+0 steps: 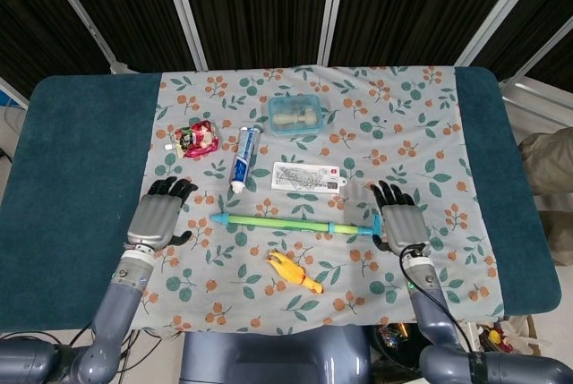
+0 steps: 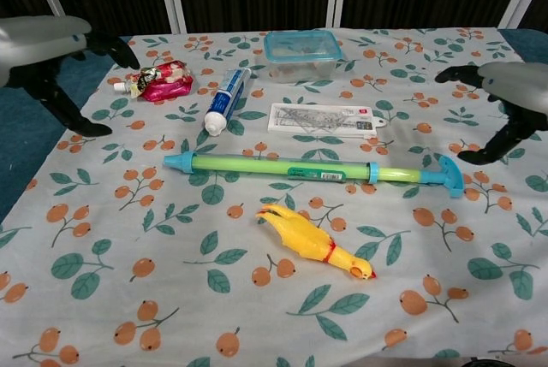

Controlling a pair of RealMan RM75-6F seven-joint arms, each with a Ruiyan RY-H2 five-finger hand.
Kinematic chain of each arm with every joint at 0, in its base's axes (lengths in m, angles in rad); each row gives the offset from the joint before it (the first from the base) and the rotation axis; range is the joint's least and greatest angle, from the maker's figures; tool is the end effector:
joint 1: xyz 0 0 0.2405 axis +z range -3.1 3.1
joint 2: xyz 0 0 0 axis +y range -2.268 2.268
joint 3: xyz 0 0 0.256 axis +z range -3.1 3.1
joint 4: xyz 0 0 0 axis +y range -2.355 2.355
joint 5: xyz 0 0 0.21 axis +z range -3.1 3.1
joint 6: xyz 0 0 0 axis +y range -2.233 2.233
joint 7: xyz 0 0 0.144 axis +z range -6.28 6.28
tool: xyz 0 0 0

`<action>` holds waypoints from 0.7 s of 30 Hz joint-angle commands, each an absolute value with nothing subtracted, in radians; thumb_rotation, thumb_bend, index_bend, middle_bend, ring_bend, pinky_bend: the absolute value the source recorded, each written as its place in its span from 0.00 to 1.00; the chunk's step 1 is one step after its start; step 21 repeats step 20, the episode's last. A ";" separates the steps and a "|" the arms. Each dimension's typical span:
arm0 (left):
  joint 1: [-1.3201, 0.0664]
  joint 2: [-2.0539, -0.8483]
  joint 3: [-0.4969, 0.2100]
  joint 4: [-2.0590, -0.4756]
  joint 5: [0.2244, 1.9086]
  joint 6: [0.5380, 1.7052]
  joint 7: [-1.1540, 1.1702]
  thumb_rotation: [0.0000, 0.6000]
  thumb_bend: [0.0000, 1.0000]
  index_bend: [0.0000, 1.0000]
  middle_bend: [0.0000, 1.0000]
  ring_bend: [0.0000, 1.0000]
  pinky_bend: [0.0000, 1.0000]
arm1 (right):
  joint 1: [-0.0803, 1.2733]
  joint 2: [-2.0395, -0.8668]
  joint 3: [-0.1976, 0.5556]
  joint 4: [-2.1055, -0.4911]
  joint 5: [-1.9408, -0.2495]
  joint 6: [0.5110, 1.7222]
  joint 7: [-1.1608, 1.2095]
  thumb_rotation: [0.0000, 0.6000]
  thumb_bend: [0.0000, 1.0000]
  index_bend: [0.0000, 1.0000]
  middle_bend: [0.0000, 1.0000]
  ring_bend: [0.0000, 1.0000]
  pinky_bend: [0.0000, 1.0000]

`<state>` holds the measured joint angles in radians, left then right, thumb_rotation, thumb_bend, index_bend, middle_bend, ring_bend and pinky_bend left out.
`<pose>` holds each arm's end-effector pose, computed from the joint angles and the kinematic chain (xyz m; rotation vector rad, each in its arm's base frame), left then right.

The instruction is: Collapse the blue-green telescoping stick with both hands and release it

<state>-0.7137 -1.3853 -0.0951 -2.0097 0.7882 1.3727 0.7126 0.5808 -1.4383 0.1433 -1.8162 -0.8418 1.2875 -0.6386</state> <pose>-0.1351 0.2813 0.0425 -1.6656 -1.0101 -0.7735 -0.1864 -0.2897 0.0326 1.5580 -1.0526 0.7296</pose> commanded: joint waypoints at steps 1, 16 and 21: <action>-0.540 -1.231 0.057 -2.003 1.114 1.454 0.468 1.00 0.18 0.10 0.11 0.06 0.12 | 0.465 -1.291 0.057 -1.878 -1.012 1.351 -0.482 1.00 0.19 0.00 0.00 0.00 0.15; -0.190 -1.180 0.212 -1.617 1.499 1.743 0.120 1.00 0.09 0.00 0.00 0.00 0.02 | 0.151 -1.069 -0.141 -1.684 -1.433 1.611 -0.121 1.00 0.03 0.00 0.00 0.00 0.14; -0.178 -1.197 0.170 -1.590 1.513 1.746 0.085 1.00 0.09 0.00 0.00 0.00 0.02 | 0.137 -1.081 -0.128 -1.661 -1.444 1.596 -0.102 1.00 0.03 0.00 0.00 0.00 0.14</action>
